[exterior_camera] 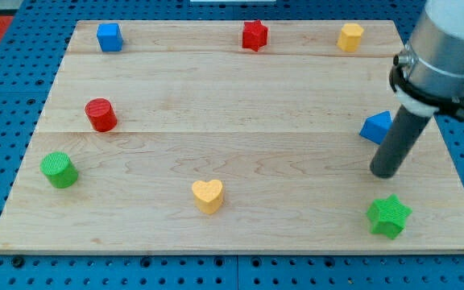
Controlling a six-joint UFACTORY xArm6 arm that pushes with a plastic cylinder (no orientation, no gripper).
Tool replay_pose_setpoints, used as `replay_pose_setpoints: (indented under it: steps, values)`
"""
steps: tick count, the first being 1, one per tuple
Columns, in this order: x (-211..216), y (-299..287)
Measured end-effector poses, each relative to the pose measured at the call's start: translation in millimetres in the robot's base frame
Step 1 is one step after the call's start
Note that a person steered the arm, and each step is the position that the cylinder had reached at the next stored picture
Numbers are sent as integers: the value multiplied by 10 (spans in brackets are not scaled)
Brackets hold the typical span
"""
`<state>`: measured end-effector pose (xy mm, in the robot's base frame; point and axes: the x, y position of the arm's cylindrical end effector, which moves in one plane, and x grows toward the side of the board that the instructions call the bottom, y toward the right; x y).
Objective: Place the blue triangle to bottom left yellow hexagon
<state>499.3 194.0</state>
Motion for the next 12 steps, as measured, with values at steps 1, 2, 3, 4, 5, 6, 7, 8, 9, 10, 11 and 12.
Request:
replay_pose_setpoints:
  steps: [1,2,3,4,5,6,7,8,9,10,11,12]
  values:
    - [-322,56]
    - [-175,400]
    - [-356,548]
    - [-500,495]
    - [-239,506]
    - [-455,206]
    - [-698,51]
    - [-1190,154]
    - [-1339,156]
    - [-1089,286]
    - [-1258,2]
    - [-1415,2]
